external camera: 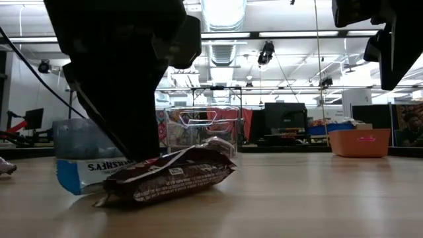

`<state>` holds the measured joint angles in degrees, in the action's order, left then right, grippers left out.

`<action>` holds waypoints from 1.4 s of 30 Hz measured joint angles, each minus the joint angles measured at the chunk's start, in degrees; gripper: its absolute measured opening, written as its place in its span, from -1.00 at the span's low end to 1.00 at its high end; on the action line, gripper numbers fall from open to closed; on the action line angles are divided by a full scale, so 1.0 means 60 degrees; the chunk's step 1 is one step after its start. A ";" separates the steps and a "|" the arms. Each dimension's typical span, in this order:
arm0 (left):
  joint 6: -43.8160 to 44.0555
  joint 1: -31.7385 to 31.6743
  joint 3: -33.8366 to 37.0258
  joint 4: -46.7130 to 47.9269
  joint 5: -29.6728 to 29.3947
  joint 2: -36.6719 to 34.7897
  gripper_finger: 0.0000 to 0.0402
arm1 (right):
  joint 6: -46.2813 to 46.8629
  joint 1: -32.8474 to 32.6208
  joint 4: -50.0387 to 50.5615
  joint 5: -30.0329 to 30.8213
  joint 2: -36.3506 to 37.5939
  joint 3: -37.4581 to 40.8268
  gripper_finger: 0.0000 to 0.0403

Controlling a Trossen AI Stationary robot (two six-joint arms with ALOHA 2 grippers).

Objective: Sort candy
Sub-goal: Put the blue chocolate into the black bin

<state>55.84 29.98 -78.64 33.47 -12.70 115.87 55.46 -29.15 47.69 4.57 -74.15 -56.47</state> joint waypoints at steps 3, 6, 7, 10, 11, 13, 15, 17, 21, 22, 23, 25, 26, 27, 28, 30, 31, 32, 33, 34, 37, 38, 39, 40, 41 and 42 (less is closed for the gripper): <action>-0.0012 0.0000 -0.0005 -0.0007 -0.0009 0.0000 -0.34 | 0.0000 0.0000 -0.0001 -0.0002 0.0000 0.0000 0.05; -0.0015 0.0000 0.0006 -0.0010 -0.0016 0.0000 -0.50 | -0.0004 0.0000 -0.0001 0.0005 0.0000 0.0000 0.05; -0.0031 0.0000 0.0006 -0.0011 -0.0019 0.0000 -0.55 | -0.0004 0.0000 -0.0004 0.0012 0.0000 0.0000 0.05; -0.0196 0.0000 0.0000 -0.0039 -0.0040 0.0000 -0.72 | -0.0010 0.0000 -0.0005 0.0039 0.0000 0.0000 0.05; -0.0217 0.0000 -0.0002 -0.0061 -0.0042 -0.0004 -0.78 | -0.0012 0.0000 -0.0005 0.0074 0.0000 0.0000 0.05; -0.0240 0.0000 -0.0004 -0.0068 -0.0042 -0.0011 -0.90 | -0.0026 0.0000 -0.0008 0.0119 0.0000 0.0000 0.05; -0.0297 0.0000 -0.0002 -0.0077 -0.0045 -0.0015 -0.97 | -0.0033 0.0000 -0.0008 0.0231 0.0000 0.0000 0.05; -0.0368 0.0000 -0.0002 -0.0084 -0.0045 -0.0015 -0.96 | -0.0036 0.0000 -0.0008 0.0256 0.0000 0.0000 0.05; -0.0557 0.0000 -0.0002 0.0032 -0.0045 -0.0101 -0.99 | -0.0082 0.0000 -0.0008 0.0267 0.0000 0.0000 0.05; -0.0634 -0.0004 -0.0002 0.0164 -0.0050 -0.0179 -0.99 | -0.0101 0.0000 -0.0010 0.0267 0.0000 0.0000 0.05; -0.0716 -0.0009 0.0002 0.0304 -0.0099 -0.0290 -0.99 | -0.0119 0.0000 -0.0011 0.0267 0.0000 0.0000 0.05; -0.0812 -0.0023 0.0002 0.0679 -0.0400 -0.0621 -0.99 | -0.0145 0.0000 -0.0012 0.0271 0.0000 0.0000 0.05; -0.0892 -0.0029 0.0002 0.0898 -0.0528 -0.0813 -0.99 | -0.0176 0.0000 -0.0009 0.0268 0.0000 0.0000 0.05; -0.0965 -0.0040 0.0002 0.1151 -0.0616 -0.1012 -1.00 | -0.0207 0.0000 -0.0018 0.0271 0.0000 0.0000 0.05; -0.0999 -0.0052 0.0002 0.1433 -0.0728 -0.1206 -1.00 | -0.0225 0.0000 -0.0019 0.0271 0.0000 0.0000 0.05; -0.1093 -0.0116 0.0002 0.1979 -0.0995 -0.1626 -1.00 | -0.0247 0.0000 -0.0033 0.0342 0.0000 0.0000 0.05; -0.1140 -0.0166 0.0002 0.2313 -0.1147 -0.1886 -1.00 | -0.0255 0.0000 -0.0034 0.0420 0.0000 0.0000 0.05; -0.1190 -0.0234 0.0002 0.2643 -0.1318 -0.2128 -1.00 | -0.0259 0.0000 -0.0032 0.0496 0.0000 0.0000 0.05; -0.1226 -0.0320 0.0002 0.2976 -0.1509 -0.2386 -1.00 | -0.0294 0.0000 -0.0036 0.0550 0.0000 0.0000 0.05; -0.1240 -0.0411 0.0002 0.3331 -0.1726 -0.2644 -1.00 | -0.0353 0.0002 -0.0045 0.0590 0.0000 0.0000 0.05; -0.1486 -0.0768 0.0006 0.4341 -0.2256 -0.3370 -1.00 | -0.0387 0.0004 -0.0078 0.0787 0.0000 0.0000 0.05; -0.1598 -0.0922 0.0006 0.4610 -0.2403 -0.3591 -1.00 | -0.0389 0.0000 -0.0072 0.0854 0.0000 0.0000 0.05; -0.1722 -0.1097 0.0012 0.4922 -0.2590 -0.3842 -1.00 | -0.0386 0.0002 -0.0072 0.0947 0.0000 0.0000 0.05; -0.1829 -0.1279 0.0050 0.5175 -0.2827 -0.4066 -1.00 | -0.0386 0.0002 -0.0085 0.1032 0.0000 0.0000 0.05; -0.1969 -0.1498 0.0083 0.5433 -0.3006 -0.4268 -1.00 | -0.0386 0.0000 -0.0074 0.1099 0.0000 0.0000 0.05; -0.2140 -0.1741 0.0125 0.5639 -0.3154 -0.4456 -1.00 | -0.0386 0.0004 -0.0081 0.1181 0.0000 0.0000 0.05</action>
<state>42.99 19.53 -77.89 67.31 -31.63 89.14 53.15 -29.12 47.20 11.66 -74.15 -56.47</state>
